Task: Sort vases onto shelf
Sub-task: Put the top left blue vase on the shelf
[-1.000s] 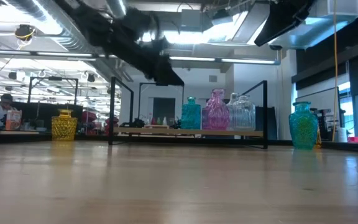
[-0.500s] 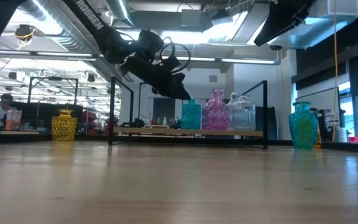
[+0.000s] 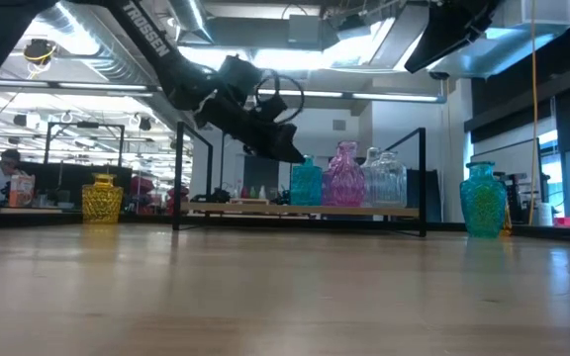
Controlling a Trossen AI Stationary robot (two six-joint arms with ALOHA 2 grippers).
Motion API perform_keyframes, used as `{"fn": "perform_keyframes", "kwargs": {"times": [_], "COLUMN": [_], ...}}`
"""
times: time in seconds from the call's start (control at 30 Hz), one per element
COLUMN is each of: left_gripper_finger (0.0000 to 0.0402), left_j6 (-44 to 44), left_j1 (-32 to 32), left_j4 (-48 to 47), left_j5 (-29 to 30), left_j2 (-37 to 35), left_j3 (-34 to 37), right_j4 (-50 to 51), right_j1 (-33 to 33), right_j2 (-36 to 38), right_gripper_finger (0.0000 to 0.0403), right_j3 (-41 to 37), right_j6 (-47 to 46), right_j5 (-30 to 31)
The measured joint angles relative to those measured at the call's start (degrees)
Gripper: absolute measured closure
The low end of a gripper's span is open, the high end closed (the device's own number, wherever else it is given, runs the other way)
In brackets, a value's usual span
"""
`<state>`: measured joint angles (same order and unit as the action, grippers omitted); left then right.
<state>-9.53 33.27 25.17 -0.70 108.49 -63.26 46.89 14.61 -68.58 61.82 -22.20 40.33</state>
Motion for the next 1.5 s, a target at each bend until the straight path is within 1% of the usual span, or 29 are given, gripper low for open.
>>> {"fn": "perform_keyframes", "kwargs": {"times": [0.2,1.03,1.23,1.5], "left_gripper_finger": [0.0269,0.0269,0.0269,0.0269], "left_j6": [0.4,-1.6,-3.0,-3.0], "left_j1": [0.1,1.5,1.5,1.5], "left_j4": [3.2,5.1,8.4,10.2], "left_j5": [-0.9,-0.9,-0.1,0.7], "left_j2": [0.9,0.9,3.6,3.8], "left_j3": [0.0,0.0,0.1,0.1], "right_j4": [0.0,0.0,0.0,0.0], "right_j1": [0.0,0.0,0.0,0.0], "right_j2": [0.0,0.0,0.0,0.0], "right_gripper_finger": [0.0288,0.0288,0.0288,0.0288], "right_j3": [0.0,0.0,0.0,0.0], "right_j6": [0.0,0.0,0.0,0.0], "right_j5": [-0.3,-0.3,-0.3,-0.4]}}
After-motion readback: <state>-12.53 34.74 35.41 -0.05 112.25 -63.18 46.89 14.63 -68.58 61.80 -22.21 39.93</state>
